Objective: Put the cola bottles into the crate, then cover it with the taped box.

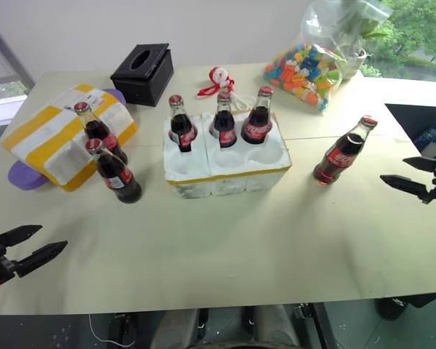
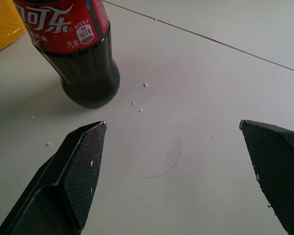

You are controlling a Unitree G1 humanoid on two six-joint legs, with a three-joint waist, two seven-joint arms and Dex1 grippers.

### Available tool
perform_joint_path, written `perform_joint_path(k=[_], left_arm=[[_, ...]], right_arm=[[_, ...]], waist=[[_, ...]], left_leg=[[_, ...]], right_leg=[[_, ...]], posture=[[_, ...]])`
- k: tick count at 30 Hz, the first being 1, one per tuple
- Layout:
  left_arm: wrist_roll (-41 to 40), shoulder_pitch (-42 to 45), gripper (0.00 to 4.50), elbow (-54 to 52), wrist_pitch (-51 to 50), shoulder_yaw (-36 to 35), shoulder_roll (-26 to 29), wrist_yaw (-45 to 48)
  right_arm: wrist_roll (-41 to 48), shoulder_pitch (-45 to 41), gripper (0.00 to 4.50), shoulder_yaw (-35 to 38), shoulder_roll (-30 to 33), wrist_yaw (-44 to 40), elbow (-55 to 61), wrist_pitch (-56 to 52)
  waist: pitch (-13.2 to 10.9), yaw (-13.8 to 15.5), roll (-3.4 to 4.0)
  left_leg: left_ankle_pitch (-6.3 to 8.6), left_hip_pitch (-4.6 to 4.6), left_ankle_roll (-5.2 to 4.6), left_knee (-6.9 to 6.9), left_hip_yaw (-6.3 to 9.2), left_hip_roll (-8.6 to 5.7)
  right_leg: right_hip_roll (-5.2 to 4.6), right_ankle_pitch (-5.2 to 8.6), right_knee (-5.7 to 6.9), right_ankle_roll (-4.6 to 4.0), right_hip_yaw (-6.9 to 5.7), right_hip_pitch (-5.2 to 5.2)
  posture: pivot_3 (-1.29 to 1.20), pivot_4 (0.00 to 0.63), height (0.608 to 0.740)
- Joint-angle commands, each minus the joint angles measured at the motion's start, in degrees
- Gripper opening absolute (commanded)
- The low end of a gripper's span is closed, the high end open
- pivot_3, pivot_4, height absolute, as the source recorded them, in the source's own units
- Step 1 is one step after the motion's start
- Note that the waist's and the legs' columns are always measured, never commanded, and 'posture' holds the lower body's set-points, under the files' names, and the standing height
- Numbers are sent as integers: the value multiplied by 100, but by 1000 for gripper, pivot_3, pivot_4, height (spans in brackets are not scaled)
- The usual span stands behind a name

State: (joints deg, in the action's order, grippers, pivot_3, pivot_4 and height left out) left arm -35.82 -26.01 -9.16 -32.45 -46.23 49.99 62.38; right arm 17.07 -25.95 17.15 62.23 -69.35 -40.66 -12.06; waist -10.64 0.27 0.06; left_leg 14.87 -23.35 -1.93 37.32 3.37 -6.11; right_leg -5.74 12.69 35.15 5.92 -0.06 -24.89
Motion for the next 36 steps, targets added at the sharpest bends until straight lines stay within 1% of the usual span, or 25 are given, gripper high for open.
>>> perform_joint_path(k=[1, 10, 13, 16, 21, 25, 27, 30, 33, 36], left_arm=[[-86, 40, 4458, -48, -34, -181, 24, -20], [-163, 140, 4458, -44, -131, -199, 8, -93], [-228, 201, 4458, -38, -199, -152, 21, -93], [-271, 336, 4458, -79, -213, -120, -32, -184], [-416, 602, 4458, -299, -272, -30, -323, -564], [-575, 693, 4458, -650, -403, 112, -333, -566], [-689, 861, 4458, -698, -491, 178, -256, -580], [-851, 1244, 4458, -725, -640, 376, -125, -563], [-752, 1486, 4458, -660, -563, 682, -59, -523], [-420, 2279, 4458, -147, -297, 1344, -202, -786]], right_arm=[[82, -72, 4500, 144, 64, 19, 101, 25], [114, 17, 4500, 176, 38, 91, 186, -30], [163, -3, 4500, 196, 33, 136, 139, -235], [104, -66, 4500, 172, 53, 152, 114, -115], [306, -18, 4500, 300, 27, 2, 338, -202], [415, 172, 4500, 357, 78, -61, 675, -411], [563, 363, 4500, 477, 177, -198, 992, -656], [1096, 797, 4500, 897, 369, -456, 1924, -1485], [1612, 1245, 4500, 1382, 424, -515, 2904, -2283], [2678, 2116, 4500, 2273, 230, -420, 4875, -3622]], waist=[[0, -2, 0], [0, -1, 0], [0, -1, 1], [1, 0, 2], [4, 1, 7], [5, 2, 7], [6, 36, 9], [8, 60, 16], [15, 48, 29], [19, 60, 32]], left_leg=[[0, 0, 0, 0, 0, 0], [0, 0, 0, 0, 0, 0], [-1, 0, 1, 0, 0, 0], [-1, 1, 1, 1, 0, 0], [-1, 1, 1, 1, -1, -1], [-2, 1, 3, 2, -1, -1], [-2, 1, 3, 2, -1, -1], [-3, 0, 3, 5, 1, -1], [-3, 2, 3, 5, 0, -1], [-3, 3, 3, 1, 3, 0]], right_leg=[[0, 0, 0, 0, 0, 0], [1, -1, 1, 1, 0, 0], [1, -1, 1, 0, 0, 0], [1, -1, 2, 0, 0, 0], [1, -2, 2, 2, 0, 0], [2, -3, 4, 3, 0, 1], [2, -2, 4, 3, 0, 2], [2, -2, 9, 3, 0, 1], [2, -3, 11, 3, 1, 1], [2, -3, 12, 3, 1, 1]], posture=[[0, 150, 732], [0, 150, 732], [0, 150, 732], [0, 150, 732], [0, 150, 732], [0, 150, 732], [0, 150, 732], [0, 150, 732], [0, 150, 732], [0, 150, 732]])
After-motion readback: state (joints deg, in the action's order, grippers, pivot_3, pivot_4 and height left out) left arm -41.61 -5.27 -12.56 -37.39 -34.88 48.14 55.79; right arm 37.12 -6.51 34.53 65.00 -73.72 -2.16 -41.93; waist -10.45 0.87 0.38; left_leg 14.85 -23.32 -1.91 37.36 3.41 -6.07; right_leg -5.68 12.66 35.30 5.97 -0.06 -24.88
